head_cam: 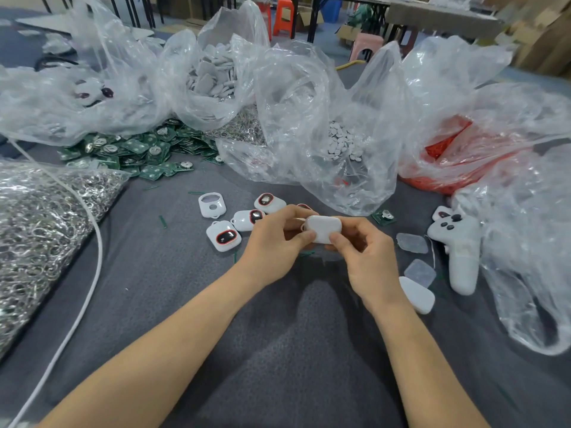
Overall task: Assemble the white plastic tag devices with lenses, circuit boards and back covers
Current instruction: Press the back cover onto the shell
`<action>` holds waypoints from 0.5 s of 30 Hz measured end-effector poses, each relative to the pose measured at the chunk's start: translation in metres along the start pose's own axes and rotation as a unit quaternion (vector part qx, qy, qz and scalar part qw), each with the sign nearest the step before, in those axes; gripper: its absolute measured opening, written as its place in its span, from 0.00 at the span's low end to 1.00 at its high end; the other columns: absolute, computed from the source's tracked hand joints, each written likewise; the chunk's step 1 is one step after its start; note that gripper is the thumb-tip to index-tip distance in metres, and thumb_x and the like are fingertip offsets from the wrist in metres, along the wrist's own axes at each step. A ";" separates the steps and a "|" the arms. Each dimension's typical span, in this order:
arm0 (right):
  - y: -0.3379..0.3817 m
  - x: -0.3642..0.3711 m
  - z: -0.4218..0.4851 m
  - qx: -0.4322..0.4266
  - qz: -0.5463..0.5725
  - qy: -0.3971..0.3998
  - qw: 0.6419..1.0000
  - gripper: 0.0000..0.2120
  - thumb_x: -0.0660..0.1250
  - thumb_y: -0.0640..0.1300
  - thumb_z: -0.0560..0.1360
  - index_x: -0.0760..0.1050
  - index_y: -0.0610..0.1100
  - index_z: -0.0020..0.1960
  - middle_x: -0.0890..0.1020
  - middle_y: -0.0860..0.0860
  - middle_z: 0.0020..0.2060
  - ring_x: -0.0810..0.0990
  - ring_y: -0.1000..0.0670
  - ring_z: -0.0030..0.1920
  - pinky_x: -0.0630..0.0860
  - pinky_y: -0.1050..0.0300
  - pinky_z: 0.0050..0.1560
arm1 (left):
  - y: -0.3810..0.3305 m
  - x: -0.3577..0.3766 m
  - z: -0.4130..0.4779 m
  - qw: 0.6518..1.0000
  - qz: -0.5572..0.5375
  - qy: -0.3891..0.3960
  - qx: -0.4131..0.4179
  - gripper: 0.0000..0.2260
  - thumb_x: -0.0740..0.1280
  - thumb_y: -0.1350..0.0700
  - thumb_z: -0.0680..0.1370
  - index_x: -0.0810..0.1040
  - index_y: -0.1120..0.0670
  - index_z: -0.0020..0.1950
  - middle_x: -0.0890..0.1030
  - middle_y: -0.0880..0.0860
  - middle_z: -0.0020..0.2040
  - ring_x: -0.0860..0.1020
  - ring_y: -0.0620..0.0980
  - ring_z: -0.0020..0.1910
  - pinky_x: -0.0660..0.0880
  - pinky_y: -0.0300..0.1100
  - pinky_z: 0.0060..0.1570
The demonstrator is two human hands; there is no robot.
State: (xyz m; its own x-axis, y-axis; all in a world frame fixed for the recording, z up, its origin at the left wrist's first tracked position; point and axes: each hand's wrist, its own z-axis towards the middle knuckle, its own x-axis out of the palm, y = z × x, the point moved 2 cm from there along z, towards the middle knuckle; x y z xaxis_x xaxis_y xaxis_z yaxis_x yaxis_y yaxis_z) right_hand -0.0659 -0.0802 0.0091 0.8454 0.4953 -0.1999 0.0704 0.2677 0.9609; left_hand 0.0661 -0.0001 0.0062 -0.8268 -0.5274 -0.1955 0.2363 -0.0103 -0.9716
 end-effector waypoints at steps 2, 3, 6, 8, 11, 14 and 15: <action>0.000 -0.002 0.002 -0.007 -0.026 -0.005 1.000 0.15 0.68 0.32 0.74 0.79 0.54 0.47 0.85 0.55 0.40 0.83 0.54 0.40 0.80 0.58 0.47 | -0.001 0.004 -0.001 1.000 -0.008 -0.012 0.011 0.16 0.69 0.67 0.74 0.77 0.45 0.46 0.84 0.50 0.45 0.83 0.46 0.45 0.80 0.42 0.50; 0.000 -0.002 0.002 -0.006 -0.030 -0.006 1.000 0.15 0.68 0.32 0.74 0.79 0.53 0.47 0.84 0.54 0.40 0.83 0.54 0.40 0.80 0.57 0.47 | -0.001 0.005 -0.001 1.000 -0.009 -0.015 0.015 0.16 0.69 0.68 0.74 0.77 0.45 0.45 0.84 0.50 0.45 0.83 0.46 0.44 0.80 0.39 0.48; 0.002 -0.001 0.000 -0.006 0.009 -0.016 1.000 0.13 0.68 0.31 0.73 0.80 0.49 0.48 0.85 0.53 0.41 0.83 0.55 0.42 0.80 0.59 0.48 | -0.001 0.005 -0.001 0.999 -0.008 -0.016 0.043 0.17 0.68 0.68 0.75 0.76 0.44 0.46 0.84 0.49 0.45 0.83 0.45 0.44 0.80 0.38 0.45; 0.005 0.002 -0.002 -0.012 0.062 -0.020 0.998 0.11 0.68 0.31 0.73 0.80 0.45 0.49 0.85 0.52 0.43 0.83 0.55 0.46 0.78 0.62 0.49 | -0.002 0.004 -0.003 0.996 -0.004 -0.017 0.087 0.17 0.67 0.69 0.75 0.76 0.45 0.46 0.84 0.47 0.46 0.83 0.45 0.47 0.80 0.39 0.48; 0.005 0.005 -0.003 0.052 0.240 -0.004 0.969 0.08 0.66 0.34 0.76 0.77 0.41 0.53 0.85 0.47 0.44 0.84 0.49 0.48 0.79 0.59 0.50 | -0.005 0.006 -0.006 0.986 0.038 -0.050 0.157 0.15 0.66 0.72 0.73 0.79 0.52 0.46 0.82 0.43 0.50 0.80 0.39 0.51 0.77 0.34 0.49; 0.005 0.003 -0.002 0.075 0.280 -0.001 0.957 0.08 0.66 0.35 0.75 0.77 0.42 0.53 0.85 0.47 0.44 0.84 0.49 0.46 0.79 0.61 0.43 | -0.006 0.005 -0.007 0.966 0.097 -0.043 0.237 0.08 0.68 0.70 0.72 0.78 0.60 0.46 0.79 0.50 0.58 0.78 0.41 0.57 0.77 0.38 0.52; 0.005 0.002 -0.002 0.065 0.274 -0.004 0.960 0.10 0.67 0.34 0.74 0.77 0.43 0.54 0.85 0.47 0.46 0.84 0.49 0.49 0.79 0.61 0.44 | -0.006 0.004 -0.007 0.965 0.095 -0.026 0.241 0.08 0.67 0.70 0.72 0.78 0.60 0.47 0.78 0.50 0.60 0.78 0.42 0.59 0.77 0.39 0.54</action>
State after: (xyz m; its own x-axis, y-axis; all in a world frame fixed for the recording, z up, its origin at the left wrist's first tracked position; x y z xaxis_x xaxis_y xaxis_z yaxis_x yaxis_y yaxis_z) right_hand -0.0648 -0.0761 0.0131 0.7787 0.5257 0.3425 -0.3201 -0.1366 0.9375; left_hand 0.0579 0.0035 0.0104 -0.7215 -0.6001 -0.3454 0.6021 -0.2975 -0.7409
